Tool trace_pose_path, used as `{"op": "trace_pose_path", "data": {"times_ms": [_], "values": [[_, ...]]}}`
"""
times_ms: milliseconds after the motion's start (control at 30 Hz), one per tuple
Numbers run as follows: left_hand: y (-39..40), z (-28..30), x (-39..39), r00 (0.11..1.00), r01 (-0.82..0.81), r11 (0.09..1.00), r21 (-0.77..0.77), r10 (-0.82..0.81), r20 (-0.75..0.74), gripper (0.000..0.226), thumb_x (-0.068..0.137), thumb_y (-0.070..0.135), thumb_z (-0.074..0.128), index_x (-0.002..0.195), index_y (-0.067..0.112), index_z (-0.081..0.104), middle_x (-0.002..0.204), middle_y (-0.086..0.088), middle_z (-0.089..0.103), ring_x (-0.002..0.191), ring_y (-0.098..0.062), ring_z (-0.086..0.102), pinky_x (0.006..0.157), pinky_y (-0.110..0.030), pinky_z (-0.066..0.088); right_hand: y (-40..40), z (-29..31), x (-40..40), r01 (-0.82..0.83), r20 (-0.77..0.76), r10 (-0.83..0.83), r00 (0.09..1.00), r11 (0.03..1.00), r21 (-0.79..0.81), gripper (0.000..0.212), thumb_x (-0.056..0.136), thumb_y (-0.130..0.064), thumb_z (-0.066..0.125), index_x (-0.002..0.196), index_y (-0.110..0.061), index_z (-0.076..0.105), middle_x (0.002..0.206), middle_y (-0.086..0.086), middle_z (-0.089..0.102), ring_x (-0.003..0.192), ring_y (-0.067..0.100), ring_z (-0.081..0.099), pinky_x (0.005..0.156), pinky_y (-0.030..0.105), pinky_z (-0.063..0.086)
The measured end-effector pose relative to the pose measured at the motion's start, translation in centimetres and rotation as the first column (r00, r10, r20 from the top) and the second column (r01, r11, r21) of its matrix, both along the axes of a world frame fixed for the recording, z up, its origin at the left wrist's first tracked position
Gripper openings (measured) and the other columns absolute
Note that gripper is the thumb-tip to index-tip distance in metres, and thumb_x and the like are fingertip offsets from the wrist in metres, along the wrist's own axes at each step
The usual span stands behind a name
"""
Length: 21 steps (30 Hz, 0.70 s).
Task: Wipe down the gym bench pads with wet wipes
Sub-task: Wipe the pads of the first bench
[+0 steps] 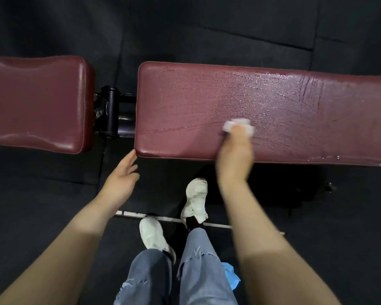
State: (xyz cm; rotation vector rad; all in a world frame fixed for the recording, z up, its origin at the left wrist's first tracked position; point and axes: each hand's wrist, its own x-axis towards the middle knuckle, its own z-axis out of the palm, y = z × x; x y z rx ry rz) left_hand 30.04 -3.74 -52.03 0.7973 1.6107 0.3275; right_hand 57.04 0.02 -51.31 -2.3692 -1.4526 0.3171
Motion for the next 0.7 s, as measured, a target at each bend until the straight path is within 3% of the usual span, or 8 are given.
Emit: {"op": "trace_pose_path", "data": {"times_ms": [67, 133, 233, 333, 433, 533, 633, 700], "values": [[0.1, 0.3, 0.3, 0.998, -0.055, 0.998, 0.001, 0.055, 0.03, 0.073, 0.094, -0.012, 0.039, 0.153, 0.031, 0.03, 0.149, 0.016, 0.04, 0.134, -0.008, 0.041, 0.103, -0.02, 0.034, 1.6, -1.4, -8.2, -0.328, -0.13, 0.32, 0.938, 0.943, -0.051, 0.026, 0.098, -0.009, 0.038, 0.119, -0.011, 0.053, 0.115, 0.003, 0.058, 0.109, 0.006, 0.055, 0.103, 0.022, 0.037], [0.2, 0.5, 0.3, 0.993, -0.11, 0.994, 0.0, 0.11, 0.051, 0.069, 0.094, -0.014, 0.037, 0.153, 0.021, 0.031, 0.154, 0.003, 0.039, 0.137, -0.013, 0.04, 0.11, -0.025, 0.032, 1.4, -1.7, -13.0, -0.665, -0.288, 0.63, 0.722, 0.746, -0.037, 0.035, 0.095, -0.003, 0.039, 0.128, -0.003, 0.052, 0.134, 0.014, 0.051, 0.131, 0.013, 0.044, 0.114, 0.022, 0.025], [0.0, 0.6, 0.0, 0.995, -0.086, 0.996, -0.03, 0.087, 0.055, 0.066, 0.095, -0.013, 0.038, 0.152, 0.019, 0.033, 0.154, -0.004, 0.039, 0.141, -0.017, 0.039, 0.112, -0.026, 0.031, 1.2, -1.4, -9.9, -0.878, -0.188, 0.86, 0.474, 0.479, -0.023, 0.038, 0.096, -0.01, 0.041, 0.131, -0.008, 0.057, 0.148, 0.01, 0.044, 0.142, 0.025, 0.033, 0.119, 0.033, 0.021], [-0.3, 0.7, 0.0, 0.998, -0.02, 0.999, -0.036, 0.022, 0.055, 0.064, 0.097, -0.007, 0.042, 0.153, 0.023, 0.031, 0.155, -0.001, 0.04, 0.141, -0.014, 0.038, 0.112, -0.026, 0.031, -0.3, -0.1, -0.2, -0.7, -0.181, 0.69, 0.7, 0.714, 0.014, 0.042, 0.089, -0.01, 0.04, 0.122, -0.011, 0.066, 0.134, 0.009, 0.059, 0.125, 0.027, 0.055, 0.11, 0.033, 0.036], [-0.3, 0.8, 0.2, 0.999, -0.003, 1.0, -0.016, 0.004, 0.042, 0.065, 0.097, -0.002, 0.045, 0.153, 0.026, 0.031, 0.155, 0.003, 0.039, 0.139, -0.01, 0.038, 0.111, -0.025, 0.03, -4.7, 1.4, 11.0, -0.212, -0.025, 0.211, 0.977, 0.976, -0.054, 0.031, 0.095, -0.004, 0.048, 0.119, -0.007, 0.067, 0.129, 0.011, 0.063, 0.115, 0.031, 0.061, 0.103, 0.037, 0.043], [-0.5, 0.8, 0.3, 1.0, -0.02, 1.0, -0.002, 0.02, 0.021, 0.064, 0.097, 0.0, 0.046, 0.153, 0.028, 0.033, 0.153, 0.008, 0.04, 0.136, -0.006, 0.04, 0.107, -0.022, 0.031, -6.6, 2.2, 11.9, 0.182, 0.004, -0.183, 0.983, 0.979, -0.089, 0.029, 0.099, -0.012, 0.047, 0.121, -0.006, 0.066, 0.126, 0.013, 0.065, 0.113, 0.033, 0.062, 0.097, 0.036, 0.046], [-0.7, 0.8, 0.1, 0.998, -0.062, 0.998, 0.006, 0.062, 0.0, 0.061, 0.097, 0.001, 0.046, 0.15, 0.031, 0.039, 0.152, 0.01, 0.043, 0.136, -0.007, 0.043, 0.111, -0.026, 0.033, -4.2, 1.4, 3.3, -0.005, -0.028, 0.003, 1.0, 0.998, -0.056, 0.029, 0.097, -0.018, 0.045, 0.12, -0.013, 0.063, 0.123, 0.005, 0.062, 0.112, 0.023, 0.057, 0.086, 0.016, 0.04], [-0.6, 0.8, -0.2, 0.995, -0.099, 0.995, -0.002, 0.099, 0.006, 0.059, 0.098, 0.001, 0.045, 0.149, 0.03, 0.039, 0.152, 0.009, 0.044, 0.136, -0.009, 0.044, 0.116, -0.033, 0.033, -2.7, 0.3, -4.3, -0.184, -0.07, 0.184, 0.98, 0.983, 0.005, 0.028, 0.093, -0.005, 0.052, 0.118, -0.005, 0.065, 0.125, 0.012, 0.063, 0.118, 0.028, 0.058, 0.096, 0.021, 0.043]]}}
